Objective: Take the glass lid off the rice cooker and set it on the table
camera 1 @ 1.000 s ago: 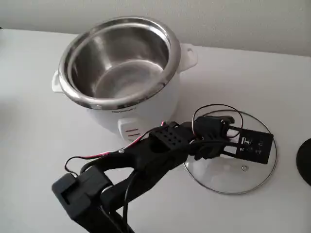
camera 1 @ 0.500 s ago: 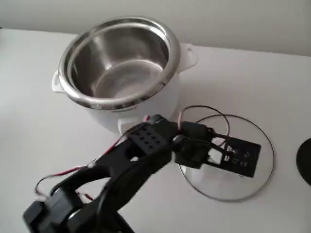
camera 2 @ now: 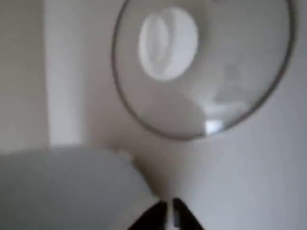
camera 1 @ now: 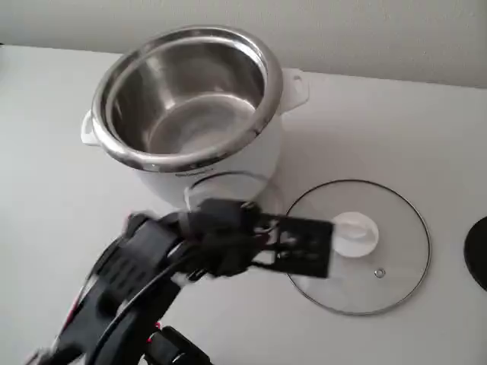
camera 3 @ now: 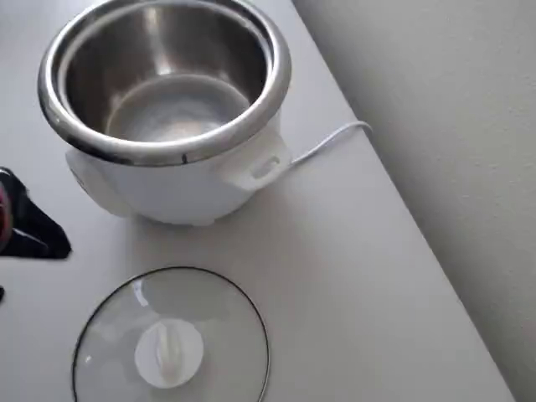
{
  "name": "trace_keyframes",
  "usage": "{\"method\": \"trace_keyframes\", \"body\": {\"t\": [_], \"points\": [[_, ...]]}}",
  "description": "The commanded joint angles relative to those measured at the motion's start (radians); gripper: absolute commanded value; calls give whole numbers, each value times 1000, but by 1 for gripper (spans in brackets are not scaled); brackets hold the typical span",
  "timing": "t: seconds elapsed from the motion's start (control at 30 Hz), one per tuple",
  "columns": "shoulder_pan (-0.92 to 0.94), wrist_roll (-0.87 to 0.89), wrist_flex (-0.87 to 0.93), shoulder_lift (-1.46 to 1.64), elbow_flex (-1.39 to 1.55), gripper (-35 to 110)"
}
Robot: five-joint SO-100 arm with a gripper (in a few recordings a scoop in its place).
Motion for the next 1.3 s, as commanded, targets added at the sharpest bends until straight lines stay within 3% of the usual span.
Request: {"method": "trace_keyframes", "body": {"t": [0.0,0.2,0.37,1.27], "points": [[-101,32,28,284,149,0],[-209,28,143,555,400,0],[-202,66,140,554,545,0],[-190,95,137,554,546,0]]}}
